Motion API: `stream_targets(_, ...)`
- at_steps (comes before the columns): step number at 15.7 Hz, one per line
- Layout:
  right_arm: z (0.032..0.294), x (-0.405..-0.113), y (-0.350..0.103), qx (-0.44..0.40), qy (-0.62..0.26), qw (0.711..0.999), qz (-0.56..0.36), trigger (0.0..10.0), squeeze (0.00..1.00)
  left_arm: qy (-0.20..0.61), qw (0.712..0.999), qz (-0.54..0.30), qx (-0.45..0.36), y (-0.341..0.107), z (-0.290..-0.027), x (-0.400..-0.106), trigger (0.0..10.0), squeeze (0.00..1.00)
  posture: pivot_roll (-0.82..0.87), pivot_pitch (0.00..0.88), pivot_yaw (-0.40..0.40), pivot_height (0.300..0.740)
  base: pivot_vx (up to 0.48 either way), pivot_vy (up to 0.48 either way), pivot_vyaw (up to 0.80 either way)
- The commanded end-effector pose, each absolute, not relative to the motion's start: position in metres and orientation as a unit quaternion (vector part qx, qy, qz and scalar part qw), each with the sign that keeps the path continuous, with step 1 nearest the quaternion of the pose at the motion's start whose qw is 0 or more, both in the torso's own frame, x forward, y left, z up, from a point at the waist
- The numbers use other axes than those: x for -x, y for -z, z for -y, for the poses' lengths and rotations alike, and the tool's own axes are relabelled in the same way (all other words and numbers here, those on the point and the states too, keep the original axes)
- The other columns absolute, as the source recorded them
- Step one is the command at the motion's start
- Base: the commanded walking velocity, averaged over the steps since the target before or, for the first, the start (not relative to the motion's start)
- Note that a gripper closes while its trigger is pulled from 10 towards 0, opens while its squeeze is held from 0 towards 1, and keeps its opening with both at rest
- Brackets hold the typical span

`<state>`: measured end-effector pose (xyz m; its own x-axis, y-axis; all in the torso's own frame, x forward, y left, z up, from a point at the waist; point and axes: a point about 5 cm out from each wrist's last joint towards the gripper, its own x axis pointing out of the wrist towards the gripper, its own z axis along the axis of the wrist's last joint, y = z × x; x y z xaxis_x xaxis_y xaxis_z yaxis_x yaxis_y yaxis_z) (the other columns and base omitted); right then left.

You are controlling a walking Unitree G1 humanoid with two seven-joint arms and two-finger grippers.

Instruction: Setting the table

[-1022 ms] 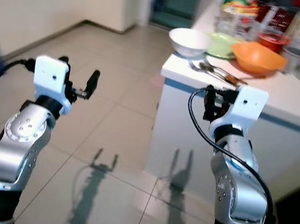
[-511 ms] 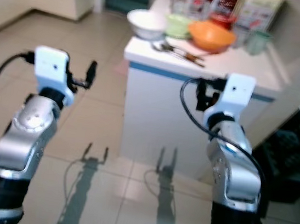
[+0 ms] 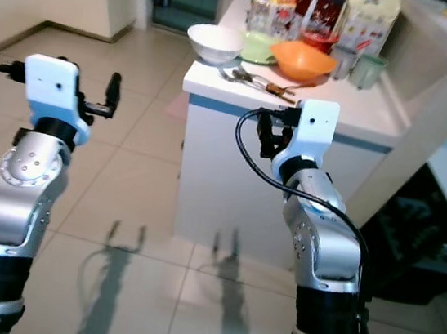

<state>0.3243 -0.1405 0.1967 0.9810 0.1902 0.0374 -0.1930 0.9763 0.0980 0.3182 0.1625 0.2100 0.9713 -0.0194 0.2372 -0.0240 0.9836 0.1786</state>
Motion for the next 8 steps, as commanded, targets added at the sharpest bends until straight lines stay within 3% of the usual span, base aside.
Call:
stream_targets(1,0.1390,-0.3267,-0.2001,-0.052,-0.100,0.993,0.020,10.0,0.00,0.002,0.987,0.125,-0.097,-0.2142,-0.1630,-0.3194,10.0,0.00,0.02,0.000,-0.073,0.740,0.394,0.000,0.00)
stream_targets(8,0.1358,-0.3266,-0.2071,-0.055,-0.117,0.991,0.039,10.0,0.00,0.001,0.988,0.120,-0.100,-0.2132,-0.1682,-0.3194,10.0,0.00,0.01,0.000,-0.063,0.740,0.405,0.000,0.00)
